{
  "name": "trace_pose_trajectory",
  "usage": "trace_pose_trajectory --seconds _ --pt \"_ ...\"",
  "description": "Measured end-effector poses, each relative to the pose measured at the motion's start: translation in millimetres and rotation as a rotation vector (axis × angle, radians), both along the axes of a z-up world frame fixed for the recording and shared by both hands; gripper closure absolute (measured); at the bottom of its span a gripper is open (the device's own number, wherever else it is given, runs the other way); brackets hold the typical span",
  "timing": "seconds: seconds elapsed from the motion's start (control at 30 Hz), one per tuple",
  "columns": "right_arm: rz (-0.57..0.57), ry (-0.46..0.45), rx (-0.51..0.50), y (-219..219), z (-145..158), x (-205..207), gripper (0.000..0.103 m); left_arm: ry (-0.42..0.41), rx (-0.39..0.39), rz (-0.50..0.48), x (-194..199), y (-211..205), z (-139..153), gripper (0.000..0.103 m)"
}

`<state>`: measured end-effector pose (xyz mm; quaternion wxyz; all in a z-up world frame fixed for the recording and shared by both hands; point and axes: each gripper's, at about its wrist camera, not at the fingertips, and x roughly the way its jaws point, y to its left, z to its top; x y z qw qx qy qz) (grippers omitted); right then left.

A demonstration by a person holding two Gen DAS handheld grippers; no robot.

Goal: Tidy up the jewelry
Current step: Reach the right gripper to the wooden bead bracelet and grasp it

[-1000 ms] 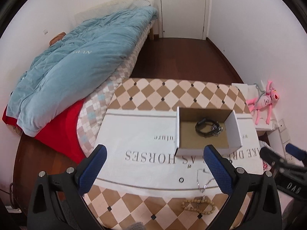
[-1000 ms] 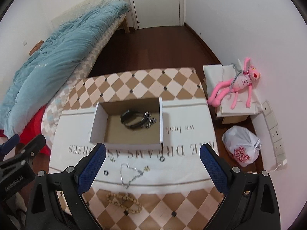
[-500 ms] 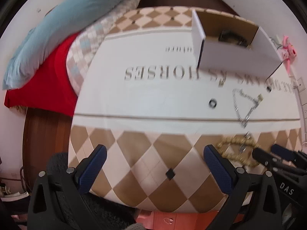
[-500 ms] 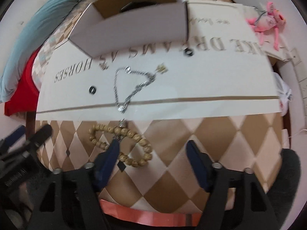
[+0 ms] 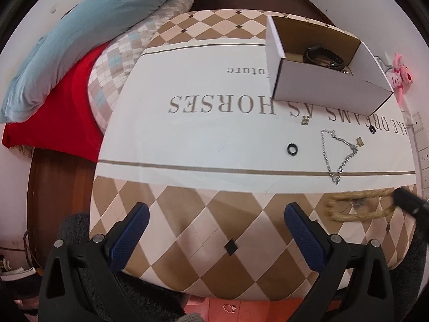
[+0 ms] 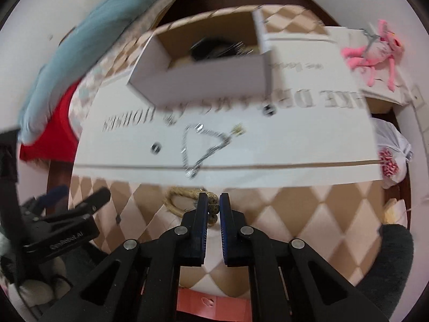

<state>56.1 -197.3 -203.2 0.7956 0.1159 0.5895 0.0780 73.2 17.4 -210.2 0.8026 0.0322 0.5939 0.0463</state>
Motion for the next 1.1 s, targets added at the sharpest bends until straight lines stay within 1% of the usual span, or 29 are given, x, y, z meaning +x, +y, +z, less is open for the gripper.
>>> trace_pose_trajectory --seconds 0.1,0.2,0.27,0.33,0.4,0.47,0.5,0.57,0.6,0.63,0.73,0.77,0.8,0.83,0.87,0.9,0.93,0.97,1.03,1.07,1.1 --pt "-0.071 -0.001 -0.036 -28 1 12 0.094 0.011 -0.029 -0.009 9 -11 -3 0.0" --pt "-0.169 0.028 -0.035 -65 -9 21 0.094 0.018 -0.051 -0.04 19 -29 -7 0.001" --pt "-0.214 0.051 -0.028 -84 -18 25 0.094 0.03 -0.07 -0.065 24 -42 -11 0.001" --pt "-0.204 0.107 -0.015 -88 -32 31 0.093 0.03 -0.086 -0.108 27 -57 -14 0.001" --pt "-0.186 0.152 -0.002 -89 -40 33 0.092 0.034 -0.083 -0.163 29 -73 -17 0.001" --pt "-0.162 0.15 -0.01 -86 -40 33 0.081 0.026 -0.073 -0.212 29 -85 -19 0.001" --pt "-0.151 0.143 -0.026 -84 -39 33 0.071 0.023 -0.059 -0.246 28 -92 -21 0.001" --pt "-0.128 0.143 -0.061 -80 -40 33 0.069 0.028 -0.043 -0.281 28 -101 -26 0.008" --pt "-0.125 0.139 -0.068 -79 -41 33 0.069 0.04 -0.038 -0.301 28 -105 -30 0.018" --pt "-0.121 0.135 -0.079 -79 -39 34 0.069 0.051 -0.042 -0.311 29 -107 -32 0.025" --pt "-0.103 0.13 -0.128 -77 -39 35 0.07 0.067 -0.051 -0.335 34 -113 -39 0.028" --pt "-0.095 0.127 -0.148 -73 -40 36 0.072 0.067 -0.048 -0.343 35 -115 -40 0.029" --pt "-0.092 0.126 -0.176 -71 -40 36 0.085 0.066 -0.045 -0.352 35 -118 -41 0.029" --pt "-0.092 0.124 -0.213 -71 -40 35 0.094 0.059 -0.046 -0.362 35 -121 -41 0.03" --pt "-0.096 0.121 -0.221 -74 -41 32 0.094 0.057 -0.045 -0.368 35 -124 -41 0.031" --pt "-0.103 0.122 -0.212 -73 -42 31 0.094 0.055 -0.052 -0.377 37 -127 -40 0.035" --pt "-0.112 0.128 -0.205 -76 -42 31 0.094 0.052 -0.06 -0.383 37 -131 -39 0.044" --pt "-0.115 0.132 -0.204 -77 -42 31 0.094 0.052 -0.075 -0.391 38 -135 -38 0.049" --pt "-0.121 0.135 -0.204 -79 -41 31 0.094 0.054 -0.105 -0.413 41 -139 -37 0.074" --pt "-0.122 0.136 -0.204 -80 -41 32 0.094 0.055 -0.104 -0.424 42 -143 -36 0.079" --pt "-0.123 0.137 -0.208 -79 -40 33 0.094 0.058 -0.105 -0.432 44 -145 -36 0.088"
